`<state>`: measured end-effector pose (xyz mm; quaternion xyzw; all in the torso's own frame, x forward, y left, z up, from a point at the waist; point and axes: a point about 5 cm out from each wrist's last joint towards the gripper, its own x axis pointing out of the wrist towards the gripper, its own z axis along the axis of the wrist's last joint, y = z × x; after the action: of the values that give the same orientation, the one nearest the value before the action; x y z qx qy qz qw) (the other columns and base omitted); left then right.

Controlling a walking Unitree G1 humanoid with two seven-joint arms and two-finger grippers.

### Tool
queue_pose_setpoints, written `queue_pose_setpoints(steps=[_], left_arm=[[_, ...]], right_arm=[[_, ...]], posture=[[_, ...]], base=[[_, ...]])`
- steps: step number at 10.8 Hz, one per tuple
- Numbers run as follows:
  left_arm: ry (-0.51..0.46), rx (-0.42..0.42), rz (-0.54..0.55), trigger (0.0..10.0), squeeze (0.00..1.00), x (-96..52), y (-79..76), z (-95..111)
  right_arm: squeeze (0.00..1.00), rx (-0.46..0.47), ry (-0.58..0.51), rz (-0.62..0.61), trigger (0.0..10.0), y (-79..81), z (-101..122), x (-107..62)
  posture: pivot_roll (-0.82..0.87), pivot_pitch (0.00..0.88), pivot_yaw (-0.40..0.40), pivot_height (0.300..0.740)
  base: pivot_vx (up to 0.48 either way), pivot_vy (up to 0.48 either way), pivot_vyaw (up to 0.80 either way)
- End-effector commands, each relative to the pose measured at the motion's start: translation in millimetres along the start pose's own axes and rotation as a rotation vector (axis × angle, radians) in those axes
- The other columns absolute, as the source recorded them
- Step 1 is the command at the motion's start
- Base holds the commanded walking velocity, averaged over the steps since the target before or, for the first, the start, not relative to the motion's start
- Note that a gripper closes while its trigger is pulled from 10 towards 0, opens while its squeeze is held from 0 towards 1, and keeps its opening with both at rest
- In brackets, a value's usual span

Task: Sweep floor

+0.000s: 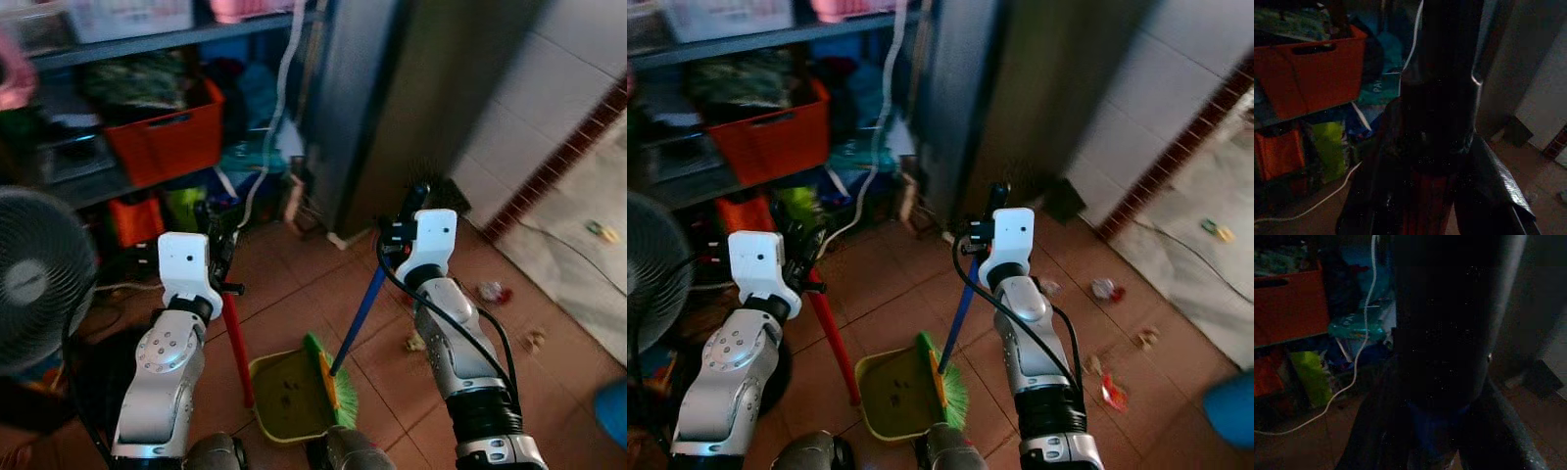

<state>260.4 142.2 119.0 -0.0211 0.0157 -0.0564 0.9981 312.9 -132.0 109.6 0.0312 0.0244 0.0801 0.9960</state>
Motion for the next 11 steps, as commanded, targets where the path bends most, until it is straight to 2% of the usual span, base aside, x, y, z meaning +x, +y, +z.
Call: queue_pose_setpoints(steps=[1, 6, 9, 11], left_arm=[[-0.064, -0.029, -0.029, 10.0, 0.00, 3.0, -5.4, 12], [-0.077, -0.015, -0.054, 10.0, 0.00, 3.4, -9.2, 14], [-0.075, -0.018, -0.075, 10.0, 0.00, 3.0, -11.3, 13], [-0.073, -0.019, -0.080, 10.0, 0.00, 2.6, -11.9, 13]], right_arm=[[0.00, 0.013, -0.005, -0.031, 10.0, -5.9, 3, 0.2], [0.00, 0.010, -0.006, -0.027, 10.0, -4.9, 3, 1.7], [0.00, -0.001, -0.014, -0.033, 10.0, -5.2, 4, 1.1], [0.00, -0.055, -0.042, -0.107, 10.0, -15.7, 8, 0.1]], posture=[[0.08, 0.081, -0.094, 0.740], [0.08, 0.082, -0.095, 0.740], [0.08, 0.082, -0.089, 0.740], [0.07, 0.077, -0.085, 0.740]], base=[[0.000, 0.000, -0.80], [0.000, 0.000, -0.79], [0.189, 0.000, -0.79], [0.000, 0.000, -0.80]])
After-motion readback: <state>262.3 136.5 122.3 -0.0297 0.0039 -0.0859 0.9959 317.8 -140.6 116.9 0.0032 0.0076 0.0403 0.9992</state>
